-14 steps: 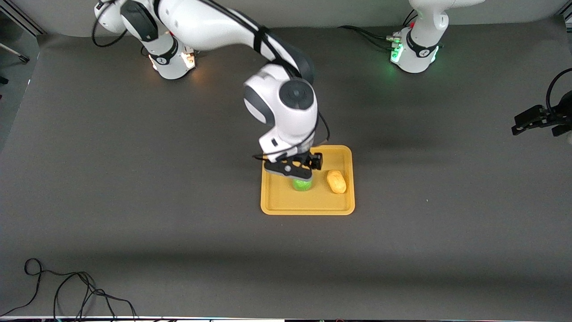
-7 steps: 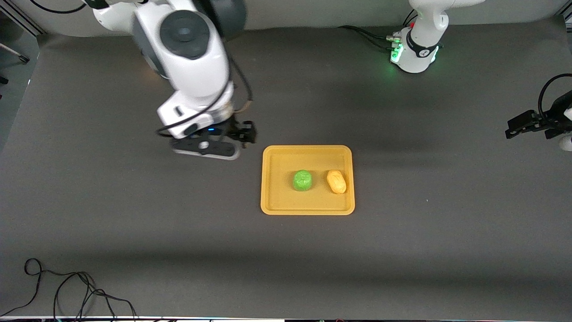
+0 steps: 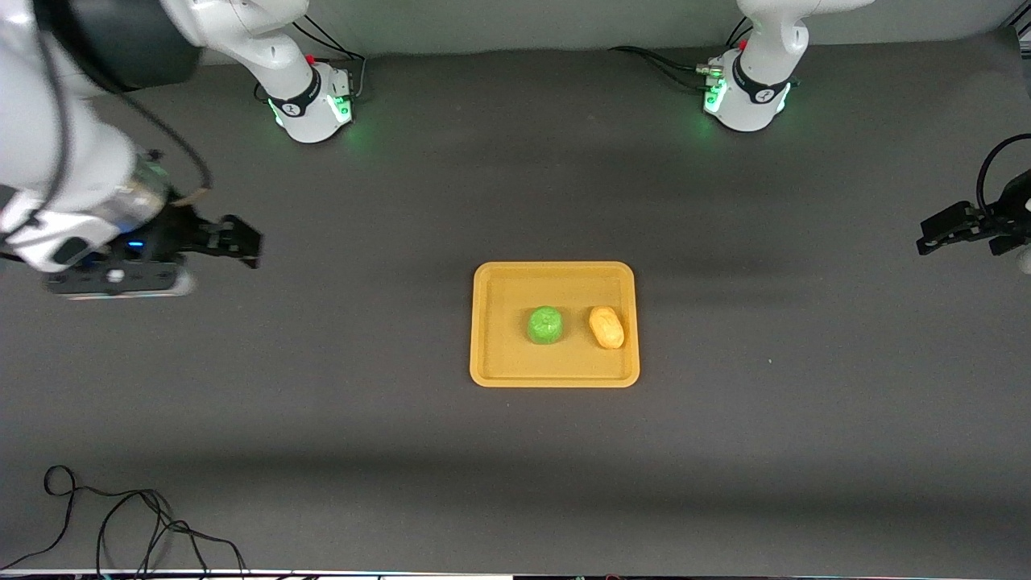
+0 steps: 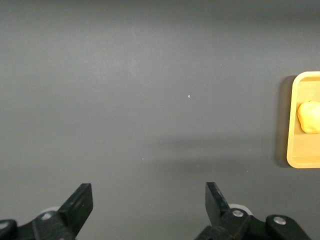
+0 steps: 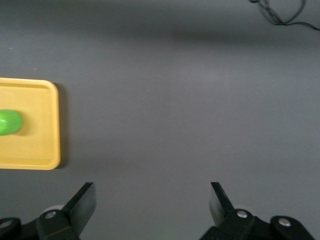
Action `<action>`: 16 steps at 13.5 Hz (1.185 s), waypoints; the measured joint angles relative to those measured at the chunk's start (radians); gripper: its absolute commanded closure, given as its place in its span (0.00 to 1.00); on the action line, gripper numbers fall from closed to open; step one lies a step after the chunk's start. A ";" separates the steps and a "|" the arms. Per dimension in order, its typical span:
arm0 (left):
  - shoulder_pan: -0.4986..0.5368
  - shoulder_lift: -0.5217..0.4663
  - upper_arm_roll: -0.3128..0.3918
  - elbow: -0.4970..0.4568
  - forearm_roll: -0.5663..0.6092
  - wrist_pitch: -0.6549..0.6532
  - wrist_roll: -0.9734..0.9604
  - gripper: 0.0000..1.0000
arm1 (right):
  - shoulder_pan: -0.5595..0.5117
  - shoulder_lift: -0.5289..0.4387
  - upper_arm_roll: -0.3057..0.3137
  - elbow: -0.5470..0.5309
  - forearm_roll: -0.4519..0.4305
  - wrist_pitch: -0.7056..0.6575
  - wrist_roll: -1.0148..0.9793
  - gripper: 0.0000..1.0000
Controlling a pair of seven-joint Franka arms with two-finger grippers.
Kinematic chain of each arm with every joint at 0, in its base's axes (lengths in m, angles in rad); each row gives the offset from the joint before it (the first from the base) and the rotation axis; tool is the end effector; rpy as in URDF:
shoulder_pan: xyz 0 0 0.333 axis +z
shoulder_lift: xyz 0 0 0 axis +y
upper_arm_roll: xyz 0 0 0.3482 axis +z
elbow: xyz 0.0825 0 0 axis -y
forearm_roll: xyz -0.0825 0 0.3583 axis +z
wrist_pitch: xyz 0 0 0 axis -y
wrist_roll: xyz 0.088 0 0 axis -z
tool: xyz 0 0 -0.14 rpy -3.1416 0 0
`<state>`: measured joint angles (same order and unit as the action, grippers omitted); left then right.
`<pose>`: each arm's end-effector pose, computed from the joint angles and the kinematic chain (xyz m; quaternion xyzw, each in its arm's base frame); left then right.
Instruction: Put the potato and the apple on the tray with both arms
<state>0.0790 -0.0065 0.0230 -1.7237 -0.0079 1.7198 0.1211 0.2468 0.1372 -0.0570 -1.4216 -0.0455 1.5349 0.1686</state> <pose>0.5324 0.0535 0.5713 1.0000 -0.0090 0.0017 0.0038 0.5617 0.1038 0.6117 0.9995 0.0103 -0.0069 0.0283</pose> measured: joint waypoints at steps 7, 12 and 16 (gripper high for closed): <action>0.000 0.020 -0.001 0.022 0.001 0.000 0.003 0.00 | -0.206 -0.094 0.022 -0.138 0.004 0.035 -0.116 0.00; 0.001 0.046 0.000 0.071 0.003 0.014 0.003 0.00 | -0.230 -0.093 0.027 -0.140 0.004 0.038 -0.117 0.00; 0.000 0.082 -0.002 0.134 0.003 0.012 0.004 0.00 | -0.242 -0.093 0.038 -0.139 0.005 0.039 -0.118 0.00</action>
<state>0.0789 0.0756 0.0215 -1.5894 -0.0049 1.7314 0.1255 0.0052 0.0446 -0.0185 -1.5610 -0.0410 1.5740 0.0501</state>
